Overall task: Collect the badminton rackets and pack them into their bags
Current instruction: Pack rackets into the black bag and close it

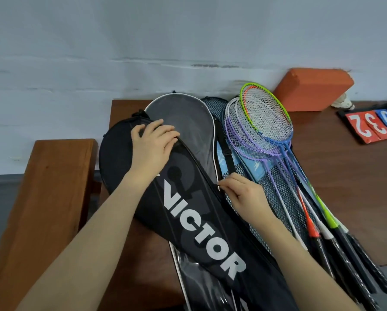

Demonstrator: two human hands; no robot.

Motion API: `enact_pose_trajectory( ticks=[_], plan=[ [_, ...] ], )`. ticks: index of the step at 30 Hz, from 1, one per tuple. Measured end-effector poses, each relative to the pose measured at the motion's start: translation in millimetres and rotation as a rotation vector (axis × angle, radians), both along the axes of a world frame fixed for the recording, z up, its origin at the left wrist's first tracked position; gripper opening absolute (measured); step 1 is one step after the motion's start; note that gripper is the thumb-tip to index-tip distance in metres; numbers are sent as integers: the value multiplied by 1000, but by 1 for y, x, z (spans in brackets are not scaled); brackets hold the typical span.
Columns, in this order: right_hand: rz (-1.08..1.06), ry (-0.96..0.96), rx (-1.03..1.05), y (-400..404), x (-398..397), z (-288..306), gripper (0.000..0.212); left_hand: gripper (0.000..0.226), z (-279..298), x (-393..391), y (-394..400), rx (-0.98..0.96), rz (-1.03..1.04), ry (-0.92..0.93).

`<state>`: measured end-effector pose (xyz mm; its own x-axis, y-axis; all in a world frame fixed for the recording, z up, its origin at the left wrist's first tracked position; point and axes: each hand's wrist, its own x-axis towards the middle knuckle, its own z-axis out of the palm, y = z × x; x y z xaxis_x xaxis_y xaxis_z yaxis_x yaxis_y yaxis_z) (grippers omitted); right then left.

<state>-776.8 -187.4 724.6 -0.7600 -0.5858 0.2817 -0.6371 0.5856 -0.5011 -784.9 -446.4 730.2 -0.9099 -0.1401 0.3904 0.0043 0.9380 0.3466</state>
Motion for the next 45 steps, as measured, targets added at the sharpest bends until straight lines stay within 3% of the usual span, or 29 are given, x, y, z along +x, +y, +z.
enact_pose_trajectory(
  ticks=[7, 14, 18, 27, 32, 37, 40, 45],
  plan=[
    [68, 41, -19, -12, 0, 13, 18, 27, -4, 50, 56, -224, -297, -27],
    [19, -15, -68, -12, 11, 8, 23, 22, -8, 44, 46, 11, -316, 29],
    [-18, 1, 55, 1, 13, 1, 27, 25, -16, 29, 35, 93, -267, 25],
    [-64, -45, 141, 47, 30, -7, 21, 15, -30, 18, 24, 61, -175, -72],
    [-16, -77, 74, 40, 34, -2, 20, 30, -29, 65, 79, -13, -357, -131],
    [88, -45, 76, 37, 34, 9, 20, 20, -23, 99, 112, 48, -214, -73],
    [100, -133, 1, 37, 39, 5, 14, 17, -25, 104, 104, -9, -246, -11],
    [73, -275, -18, 58, 43, -5, 15, 31, -40, 93, 87, 252, -171, -123]
  ],
)
